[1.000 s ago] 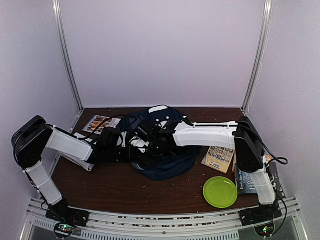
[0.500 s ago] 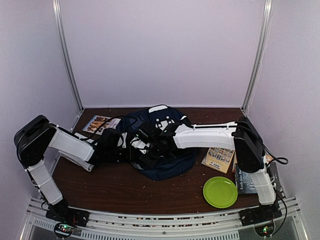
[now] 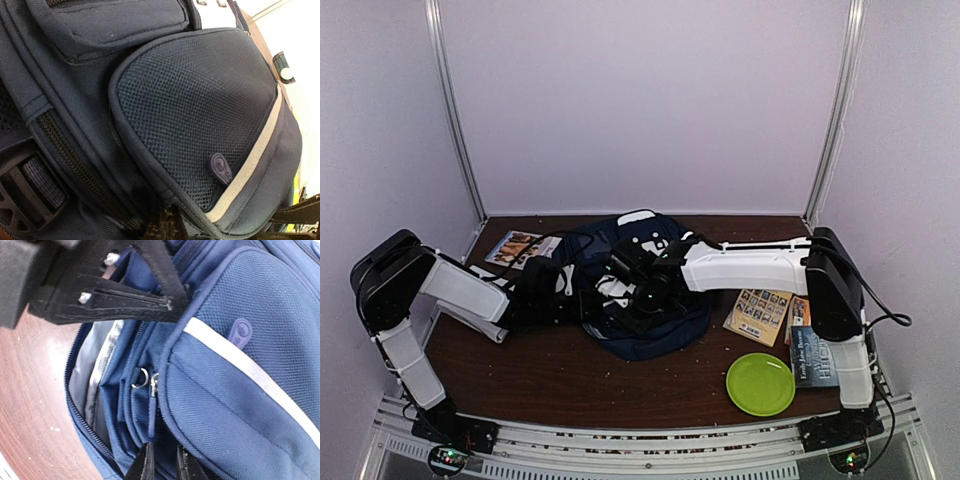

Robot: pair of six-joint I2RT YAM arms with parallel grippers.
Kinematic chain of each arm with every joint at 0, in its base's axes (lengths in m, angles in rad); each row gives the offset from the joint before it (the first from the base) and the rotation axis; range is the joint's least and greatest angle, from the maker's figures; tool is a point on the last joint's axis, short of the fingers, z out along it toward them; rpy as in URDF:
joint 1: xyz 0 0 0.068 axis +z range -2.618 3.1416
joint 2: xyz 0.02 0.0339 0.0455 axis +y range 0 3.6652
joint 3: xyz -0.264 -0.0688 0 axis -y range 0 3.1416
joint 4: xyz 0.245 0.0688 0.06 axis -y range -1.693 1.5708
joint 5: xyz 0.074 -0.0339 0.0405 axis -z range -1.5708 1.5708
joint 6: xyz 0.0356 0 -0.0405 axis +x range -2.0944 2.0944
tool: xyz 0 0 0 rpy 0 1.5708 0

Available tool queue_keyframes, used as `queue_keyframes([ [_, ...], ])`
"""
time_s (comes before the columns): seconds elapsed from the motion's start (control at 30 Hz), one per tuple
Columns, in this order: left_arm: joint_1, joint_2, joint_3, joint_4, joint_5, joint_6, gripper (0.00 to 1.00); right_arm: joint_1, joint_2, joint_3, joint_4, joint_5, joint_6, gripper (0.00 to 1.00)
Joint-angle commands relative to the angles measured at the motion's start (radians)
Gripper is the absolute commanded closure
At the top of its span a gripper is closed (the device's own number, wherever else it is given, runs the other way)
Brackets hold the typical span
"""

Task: Pack the student bag
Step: Grab the upper front pocket of the student bag, then unzip the upper front pocket of the student bag.

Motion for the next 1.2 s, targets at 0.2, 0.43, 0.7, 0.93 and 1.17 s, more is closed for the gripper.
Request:
queue_keyframes([
  [0.2, 0.01, 0.021, -0.002, 0.002, 0.015, -0.002, 1.0, -0.003, 0.09, 0.115, -0.024, -0.058, 0.022, 0.69],
  [0.43, 0.01, 0.019, -0.008, 0.004, 0.019, -0.001, 1.0, -0.004, 0.148, 0.153, -0.032, 0.009, 0.022, 0.69],
  [0.7, 0.009, 0.021, -0.014, 0.008, 0.015, -0.001, 1.0, -0.022, 0.097, 0.099, -0.025, 0.012, 0.016, 0.99],
  [0.93, 0.015, 0.053, 0.004, -0.02, 0.024, 0.009, 1.0, -0.025, -0.08, -0.051, -0.001, -0.046, -0.004, 1.0],
  [1.17, 0.023, 0.081, 0.015, -0.023, 0.044, 0.015, 1.0, -0.043, -0.187, -0.18, 0.017, -0.105, -0.04, 1.0],
])
